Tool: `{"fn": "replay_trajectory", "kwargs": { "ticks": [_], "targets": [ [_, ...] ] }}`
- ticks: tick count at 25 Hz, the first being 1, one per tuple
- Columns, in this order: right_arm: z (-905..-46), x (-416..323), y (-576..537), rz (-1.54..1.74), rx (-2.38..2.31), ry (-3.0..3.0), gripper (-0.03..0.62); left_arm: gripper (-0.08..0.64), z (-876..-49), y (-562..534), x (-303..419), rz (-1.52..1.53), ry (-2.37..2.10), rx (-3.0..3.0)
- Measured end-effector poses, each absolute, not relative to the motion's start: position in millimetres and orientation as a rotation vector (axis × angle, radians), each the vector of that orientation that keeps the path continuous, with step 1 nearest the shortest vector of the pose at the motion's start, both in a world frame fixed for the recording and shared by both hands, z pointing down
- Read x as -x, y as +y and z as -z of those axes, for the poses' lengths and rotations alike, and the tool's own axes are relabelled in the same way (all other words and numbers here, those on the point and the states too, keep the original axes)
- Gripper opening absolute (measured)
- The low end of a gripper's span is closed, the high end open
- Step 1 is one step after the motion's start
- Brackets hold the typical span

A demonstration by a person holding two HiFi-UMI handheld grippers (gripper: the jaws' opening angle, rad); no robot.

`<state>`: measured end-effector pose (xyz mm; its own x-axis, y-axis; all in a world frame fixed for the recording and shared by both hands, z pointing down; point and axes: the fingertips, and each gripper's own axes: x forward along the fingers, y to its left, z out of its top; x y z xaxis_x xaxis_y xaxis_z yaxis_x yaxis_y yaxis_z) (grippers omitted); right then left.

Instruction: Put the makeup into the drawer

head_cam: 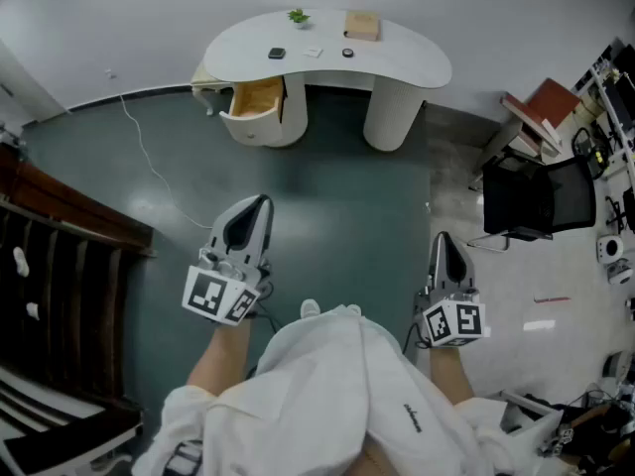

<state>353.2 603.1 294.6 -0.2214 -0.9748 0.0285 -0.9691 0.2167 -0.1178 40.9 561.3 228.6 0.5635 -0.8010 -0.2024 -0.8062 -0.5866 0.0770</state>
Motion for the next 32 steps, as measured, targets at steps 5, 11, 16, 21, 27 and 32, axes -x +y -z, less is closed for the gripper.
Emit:
{"fn": "replay_trajectory", "kwargs": {
  "ticks": [5, 11, 16, 21, 27, 32],
  "targets": [
    [-293.7, -346.5, 601.9, 0.168, 1.93, 2.401, 0.017, 0.025, -227.4, 559.3, -35.9, -0.34, 1.415, 2.753],
    [-293.8, -340.3, 599.7, 0.175, 1.906, 2.396, 0.017, 0.025, -228.9, 555.7, -33.1, -0.338, 1.416, 2.754],
    [-298.9, -335.1, 597.7, 0.169, 1.898, 2.407, 0.017, 0.029, -233.0, 550.5, -37.1, -0.297, 1.399, 2.755],
    [-299.0, -329.6, 596.7, 0.17, 1.907, 2.399, 0.017, 0.198, -234.3, 547.4, -41.0, -0.29, 1.363, 2.776],
    [-301.2, -321.0, 593.9, 0.172, 1.921, 2.394, 0.017, 0.302, -237.2, 539.1, -38.3, -0.276, 1.348, 2.794],
    [-304.3, -305.5, 594.0, 0.167, 1.922, 2.4, 0.017, 0.327, -239.3, 537.4, -33.2, -0.264, 1.332, 2.788]
  ]
}}
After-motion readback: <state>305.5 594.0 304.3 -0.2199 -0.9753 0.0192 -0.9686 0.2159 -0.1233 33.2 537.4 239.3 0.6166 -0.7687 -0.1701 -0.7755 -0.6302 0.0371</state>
